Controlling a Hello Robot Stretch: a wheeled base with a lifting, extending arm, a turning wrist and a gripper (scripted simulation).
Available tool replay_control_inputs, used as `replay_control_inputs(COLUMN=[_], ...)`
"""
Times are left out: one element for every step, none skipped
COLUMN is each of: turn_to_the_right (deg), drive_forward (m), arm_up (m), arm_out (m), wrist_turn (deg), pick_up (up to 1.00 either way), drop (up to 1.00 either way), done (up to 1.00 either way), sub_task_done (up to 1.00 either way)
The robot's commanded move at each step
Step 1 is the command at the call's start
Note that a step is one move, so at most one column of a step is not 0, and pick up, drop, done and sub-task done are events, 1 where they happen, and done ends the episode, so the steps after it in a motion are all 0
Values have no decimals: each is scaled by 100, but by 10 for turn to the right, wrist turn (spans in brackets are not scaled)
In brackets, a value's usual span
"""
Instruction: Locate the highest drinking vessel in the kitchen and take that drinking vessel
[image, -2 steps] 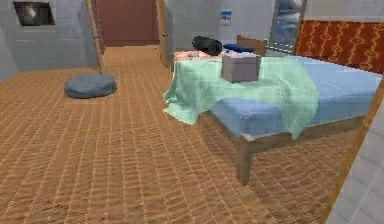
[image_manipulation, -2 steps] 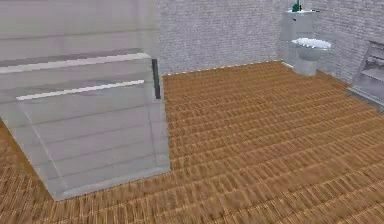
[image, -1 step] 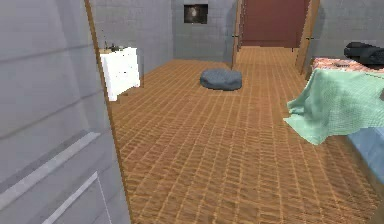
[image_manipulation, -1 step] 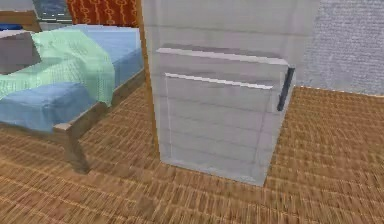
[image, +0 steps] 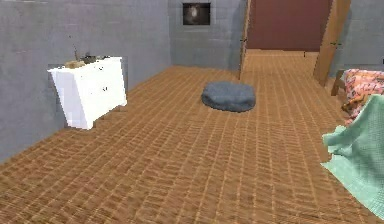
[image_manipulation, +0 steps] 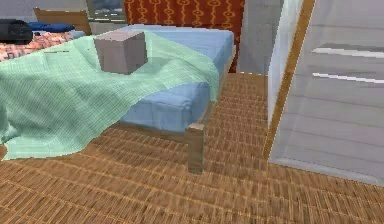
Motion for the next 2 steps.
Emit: replay_control_inputs(turn_to_the_right=[-120,0], drive_forward=[0,15], arm_up=[0,0], arm_out=[0,0], wrist_turn=[0,0], pick_up=[0,0], drop=[0,0], done=[0,0], sub_task_done=[0,0])
